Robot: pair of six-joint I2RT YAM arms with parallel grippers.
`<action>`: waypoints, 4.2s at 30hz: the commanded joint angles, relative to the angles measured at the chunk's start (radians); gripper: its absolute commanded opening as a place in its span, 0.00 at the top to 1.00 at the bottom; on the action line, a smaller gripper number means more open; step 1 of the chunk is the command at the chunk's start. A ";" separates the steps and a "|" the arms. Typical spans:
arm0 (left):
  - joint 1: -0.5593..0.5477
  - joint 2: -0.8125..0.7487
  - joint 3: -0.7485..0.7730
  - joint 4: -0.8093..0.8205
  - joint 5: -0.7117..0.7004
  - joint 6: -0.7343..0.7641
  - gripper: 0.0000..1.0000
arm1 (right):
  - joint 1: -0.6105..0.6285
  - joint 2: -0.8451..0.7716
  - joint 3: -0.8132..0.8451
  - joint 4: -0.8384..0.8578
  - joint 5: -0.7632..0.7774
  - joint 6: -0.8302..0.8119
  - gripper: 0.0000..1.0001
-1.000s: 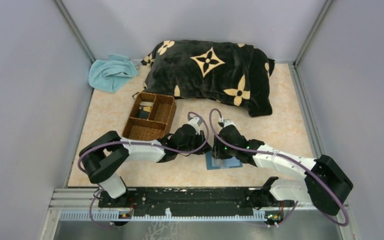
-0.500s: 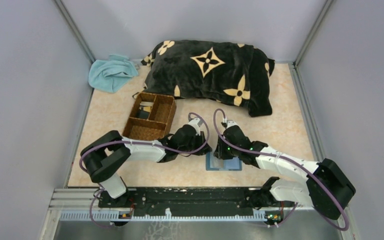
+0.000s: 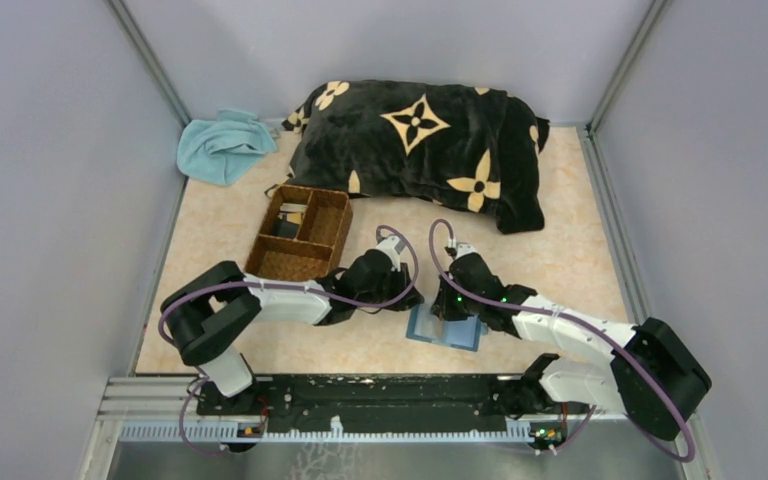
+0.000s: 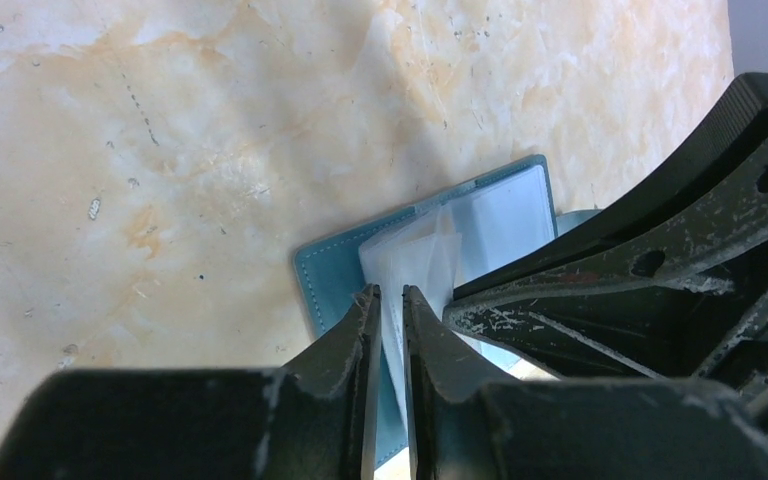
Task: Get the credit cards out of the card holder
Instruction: Remove the credit card from the card holder.
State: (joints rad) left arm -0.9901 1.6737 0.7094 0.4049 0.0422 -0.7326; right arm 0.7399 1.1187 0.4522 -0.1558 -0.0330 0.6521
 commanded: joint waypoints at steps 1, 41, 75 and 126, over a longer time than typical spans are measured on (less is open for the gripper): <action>0.004 -0.045 -0.025 0.017 -0.019 0.017 0.81 | -0.012 -0.052 -0.005 0.024 0.009 0.011 1.00; -0.085 0.118 0.189 -0.100 0.102 0.067 0.82 | -0.055 -0.262 -0.072 -0.076 0.029 0.027 1.00; 0.005 -0.077 0.017 -0.122 0.050 0.036 0.77 | -0.071 -0.217 0.024 -0.053 -0.019 -0.014 1.00; -0.030 0.118 0.161 -0.084 0.152 0.030 0.77 | -0.073 -0.461 0.009 -0.292 0.184 -0.037 1.00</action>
State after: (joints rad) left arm -1.0580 1.8824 0.9417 0.3214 0.2012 -0.7242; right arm 0.6697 0.6674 0.4286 -0.4736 0.1638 0.6453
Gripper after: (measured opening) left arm 0.225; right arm 0.006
